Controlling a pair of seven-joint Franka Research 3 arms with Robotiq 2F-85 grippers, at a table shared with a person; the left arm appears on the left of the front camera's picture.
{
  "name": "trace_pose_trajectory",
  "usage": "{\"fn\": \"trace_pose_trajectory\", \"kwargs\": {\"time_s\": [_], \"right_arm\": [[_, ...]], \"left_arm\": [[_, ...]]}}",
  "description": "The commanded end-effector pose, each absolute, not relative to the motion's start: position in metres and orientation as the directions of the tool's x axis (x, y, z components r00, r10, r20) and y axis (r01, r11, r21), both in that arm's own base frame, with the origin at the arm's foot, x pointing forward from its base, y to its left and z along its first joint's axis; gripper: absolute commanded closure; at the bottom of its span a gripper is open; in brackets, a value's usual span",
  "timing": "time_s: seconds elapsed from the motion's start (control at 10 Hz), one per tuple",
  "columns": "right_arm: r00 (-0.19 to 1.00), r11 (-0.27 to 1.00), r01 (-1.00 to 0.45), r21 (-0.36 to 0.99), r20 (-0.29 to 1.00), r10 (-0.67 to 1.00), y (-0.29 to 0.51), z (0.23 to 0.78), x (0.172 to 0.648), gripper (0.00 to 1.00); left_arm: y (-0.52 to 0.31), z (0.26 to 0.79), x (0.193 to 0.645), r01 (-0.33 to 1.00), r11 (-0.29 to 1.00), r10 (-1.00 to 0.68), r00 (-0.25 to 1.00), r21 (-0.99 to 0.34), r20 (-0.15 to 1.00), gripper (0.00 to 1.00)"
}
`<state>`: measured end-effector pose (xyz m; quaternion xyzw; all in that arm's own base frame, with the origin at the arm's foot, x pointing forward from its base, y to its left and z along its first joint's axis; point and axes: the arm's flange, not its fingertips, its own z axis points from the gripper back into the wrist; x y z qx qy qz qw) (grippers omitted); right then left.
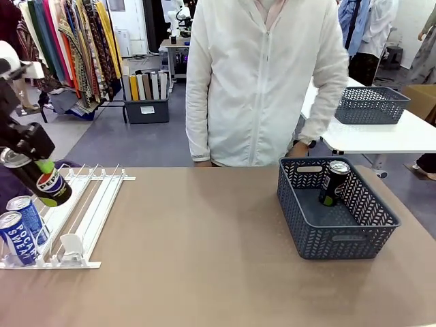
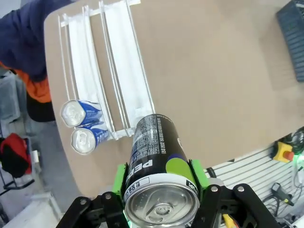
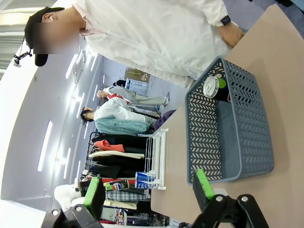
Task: Retrieve and store the cans from the dispenser.
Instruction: Pick up the last remaining can from one row of the Automatic Can Dispenser and place it in the middle of the table.
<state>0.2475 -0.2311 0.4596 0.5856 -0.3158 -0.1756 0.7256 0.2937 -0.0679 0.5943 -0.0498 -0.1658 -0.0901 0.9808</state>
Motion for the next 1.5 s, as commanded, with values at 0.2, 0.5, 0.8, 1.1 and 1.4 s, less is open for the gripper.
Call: {"fn": "trace_pose_trajectory", "kwargs": {"time_s": [0.2, 0.5, 0.8, 1.1, 1.4], "right_arm": [[0.725, 0.238, -0.137, 0.961, 0.261, -0.637, -0.231, 0.463, 0.25, 0.0], [0.725, 0.238, -0.137, 0.961, 0.261, -0.637, -0.231, 0.463, 0.25, 0.0], [0.725, 0.238, -0.137, 0.961, 0.261, -0.637, -0.231, 0.463, 0.25, 0.0], [0.725, 0.238, -0.137, 0.961, 0.261, -0.637, -0.231, 0.463, 0.25, 0.0], [0.725, 0.238, -0.137, 0.961, 0.261, -0.637, -0.231, 0.463, 0.25, 0.0]], "left_arm": [[-0.07, 0.584, 0.303, 0.194, 0.98, -0.172, 0.933, -0.04, 0.315, 1.0], [-0.07, 0.584, 0.303, 0.194, 0.98, -0.172, 0.933, -0.04, 0.315, 1.0], [-0.137, 0.588, 0.32, 0.268, 0.956, -0.21, 0.907, -0.115, 0.366, 1.0], [-0.314, 0.563, 0.373, 0.425, 0.905, -0.4, 0.843, 0.011, 0.36, 1.0], [-0.423, 0.493, 0.406, 0.587, 0.808, -0.577, 0.77, 0.049, 0.273, 1.0]]}}
